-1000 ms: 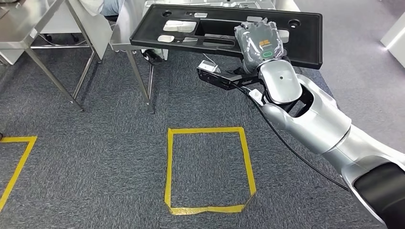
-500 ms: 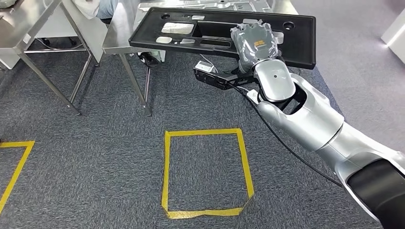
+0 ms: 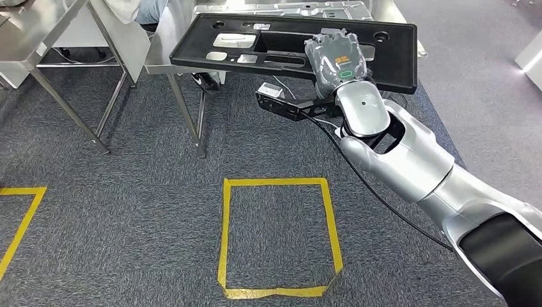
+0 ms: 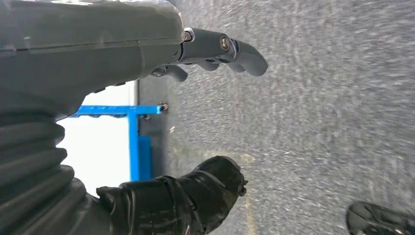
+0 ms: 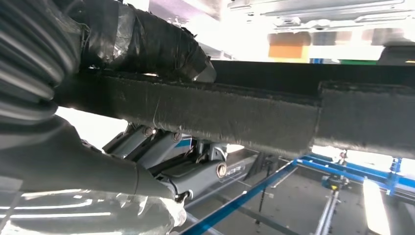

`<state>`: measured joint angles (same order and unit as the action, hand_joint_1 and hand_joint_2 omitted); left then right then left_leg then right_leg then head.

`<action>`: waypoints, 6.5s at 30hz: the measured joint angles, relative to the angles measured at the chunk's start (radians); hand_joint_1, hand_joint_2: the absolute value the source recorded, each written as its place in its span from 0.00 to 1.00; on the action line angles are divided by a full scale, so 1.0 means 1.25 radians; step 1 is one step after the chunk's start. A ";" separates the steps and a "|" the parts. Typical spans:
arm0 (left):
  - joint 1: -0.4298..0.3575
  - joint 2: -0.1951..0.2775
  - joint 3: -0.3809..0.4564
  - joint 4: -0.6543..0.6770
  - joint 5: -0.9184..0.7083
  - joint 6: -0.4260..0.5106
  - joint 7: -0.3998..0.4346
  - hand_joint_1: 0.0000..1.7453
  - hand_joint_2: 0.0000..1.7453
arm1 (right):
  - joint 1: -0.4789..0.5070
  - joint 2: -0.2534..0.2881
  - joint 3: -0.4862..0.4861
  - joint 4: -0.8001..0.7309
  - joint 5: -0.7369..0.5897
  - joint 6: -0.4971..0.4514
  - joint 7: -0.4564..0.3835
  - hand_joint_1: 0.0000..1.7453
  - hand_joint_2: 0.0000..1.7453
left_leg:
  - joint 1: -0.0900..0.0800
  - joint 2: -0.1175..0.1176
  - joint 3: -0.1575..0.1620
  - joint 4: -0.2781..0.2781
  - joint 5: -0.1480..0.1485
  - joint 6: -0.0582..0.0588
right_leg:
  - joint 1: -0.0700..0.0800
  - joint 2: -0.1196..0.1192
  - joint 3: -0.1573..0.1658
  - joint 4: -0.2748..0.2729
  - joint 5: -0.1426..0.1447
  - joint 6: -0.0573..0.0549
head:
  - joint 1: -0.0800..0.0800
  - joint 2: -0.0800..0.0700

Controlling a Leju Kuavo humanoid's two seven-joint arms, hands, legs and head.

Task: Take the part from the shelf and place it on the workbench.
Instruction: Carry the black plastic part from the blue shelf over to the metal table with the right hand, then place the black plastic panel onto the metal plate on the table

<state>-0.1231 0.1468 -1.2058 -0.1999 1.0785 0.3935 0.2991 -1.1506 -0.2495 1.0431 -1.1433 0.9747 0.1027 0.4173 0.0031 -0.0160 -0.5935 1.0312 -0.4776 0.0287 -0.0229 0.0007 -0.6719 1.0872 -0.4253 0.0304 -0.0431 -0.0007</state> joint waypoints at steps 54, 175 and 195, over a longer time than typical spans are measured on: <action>0.001 0.000 0.000 0.000 -0.006 -0.012 0.007 0.00 1.00 | -0.028 0.042 0.043 0.057 -0.004 0.018 -0.020 1.00 1.00 | 0.005 0.007 -0.028 -0.008 0.035 0.001 | 0.005 0.003 0.019 0.059 -0.091 0.004 | -0.002 0.000; -0.002 -0.003 0.001 0.000 -0.039 -0.011 0.003 0.00 1.00 | 0.029 -0.011 -0.004 0.073 -0.018 -0.020 -0.019 1.00 1.00 | -0.004 0.008 -0.041 -0.009 0.054 -0.007 | 0.018 0.007 0.051 -0.035 -0.028 -0.019 | -0.003 0.000; 0.000 -0.005 0.001 0.000 -0.039 -0.015 0.011 0.00 1.00 | 0.052 0.007 -0.004 0.089 -0.017 -0.027 -0.023 1.00 1.00 | 0.005 0.007 -0.100 0.185 -0.067 -0.036 | 0.007 0.005 0.029 -0.036 -0.002 -0.039 | -0.002 0.000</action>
<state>-0.1233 0.1409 -1.2049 -0.1999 1.0297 0.3749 0.3127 -1.0857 -0.2410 1.0388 -1.0324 0.9533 0.0684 0.3884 0.0096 -0.0069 -0.7187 1.2628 -0.5612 -0.0159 -0.0142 0.0072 -0.6352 1.0425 -0.4279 -0.0188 -0.0453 -0.0008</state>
